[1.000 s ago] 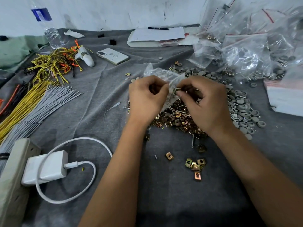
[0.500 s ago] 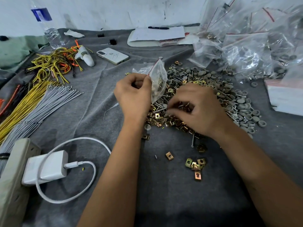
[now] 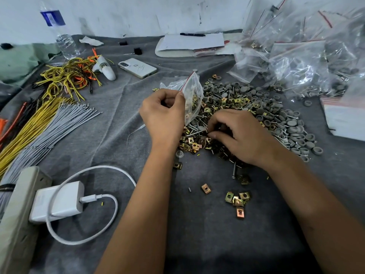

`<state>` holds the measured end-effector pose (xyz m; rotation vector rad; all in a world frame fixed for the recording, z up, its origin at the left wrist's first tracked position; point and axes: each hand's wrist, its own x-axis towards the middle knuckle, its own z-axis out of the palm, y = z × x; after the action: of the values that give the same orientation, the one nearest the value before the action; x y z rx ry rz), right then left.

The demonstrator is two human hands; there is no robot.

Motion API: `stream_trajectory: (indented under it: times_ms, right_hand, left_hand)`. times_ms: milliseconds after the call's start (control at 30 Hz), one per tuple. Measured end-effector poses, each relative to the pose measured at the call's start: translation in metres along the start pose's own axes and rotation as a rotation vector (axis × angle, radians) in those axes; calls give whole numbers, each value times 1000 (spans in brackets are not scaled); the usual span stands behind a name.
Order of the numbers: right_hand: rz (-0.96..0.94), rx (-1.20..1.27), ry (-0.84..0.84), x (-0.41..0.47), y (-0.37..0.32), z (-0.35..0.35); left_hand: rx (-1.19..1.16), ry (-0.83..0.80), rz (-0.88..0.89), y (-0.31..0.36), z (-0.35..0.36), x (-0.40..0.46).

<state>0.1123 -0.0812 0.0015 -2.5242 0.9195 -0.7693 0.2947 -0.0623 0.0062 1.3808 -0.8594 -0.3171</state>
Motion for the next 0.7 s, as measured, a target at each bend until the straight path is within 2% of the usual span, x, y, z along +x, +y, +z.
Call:
stream_trajectory:
  times_ms: [133, 300, 567, 700]
  right_hand:
    - [-65, -83, 15, 1, -2, 6]
    - [-146, -199, -115, 4, -11, 14]
    - [-59, -134, 54, 4, -12, 16]
    - [-58, -218, -14, 10, -22, 22]
  left_hand:
    - [5, -7, 0, 0, 0, 0]
    - [0, -12, -11, 0, 1, 0]
    - [1, 9, -16, 1, 0, 0]
    - [7, 13, -21, 1, -1, 0]
